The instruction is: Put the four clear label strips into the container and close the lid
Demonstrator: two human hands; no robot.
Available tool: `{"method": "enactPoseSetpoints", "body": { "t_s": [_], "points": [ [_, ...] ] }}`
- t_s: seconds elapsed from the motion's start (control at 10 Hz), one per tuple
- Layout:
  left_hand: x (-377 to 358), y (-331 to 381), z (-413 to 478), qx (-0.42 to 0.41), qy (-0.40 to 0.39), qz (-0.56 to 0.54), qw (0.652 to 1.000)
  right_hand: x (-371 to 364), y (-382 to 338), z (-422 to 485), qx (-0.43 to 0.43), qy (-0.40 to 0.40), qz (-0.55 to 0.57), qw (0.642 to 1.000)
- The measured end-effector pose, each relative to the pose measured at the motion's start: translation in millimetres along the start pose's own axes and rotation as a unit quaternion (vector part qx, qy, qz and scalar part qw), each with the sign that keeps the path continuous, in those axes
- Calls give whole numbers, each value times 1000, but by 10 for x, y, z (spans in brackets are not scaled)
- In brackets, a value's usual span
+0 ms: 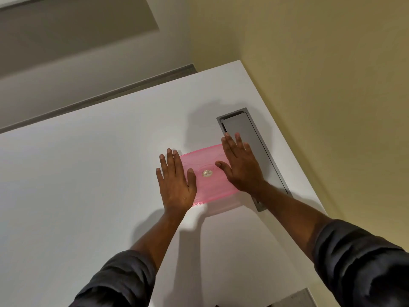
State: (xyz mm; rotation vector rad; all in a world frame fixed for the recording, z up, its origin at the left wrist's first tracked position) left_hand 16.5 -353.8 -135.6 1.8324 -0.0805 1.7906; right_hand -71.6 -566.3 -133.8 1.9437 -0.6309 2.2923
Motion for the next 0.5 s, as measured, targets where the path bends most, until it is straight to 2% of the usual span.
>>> {"method": "enactPoseSetpoints", "body": {
  "t_s": [0.3, 0.4, 0.5],
  "points": [
    [131, 84, 20, -27, -61, 56, 996, 142, -60, 15, -5, -104, -79, 991],
    [250, 7, -10, -52, -60, 33, 996, 246, -94, 31, -12, -113, -110, 987],
    [545, -171, -32, -88, -24, 48, 995, 461, -212, 110, -13, -87, -107, 990]
  ]
}}
Point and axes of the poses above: each hand's wrist, its own z-axis towards the middle knuckle, its own x-axis out of the back of the hand, y = z × x, the point moved 7 cm from there along z, towards the middle knuckle, and after that the axes turned 7 degrees about y, right-handed, at the moved point
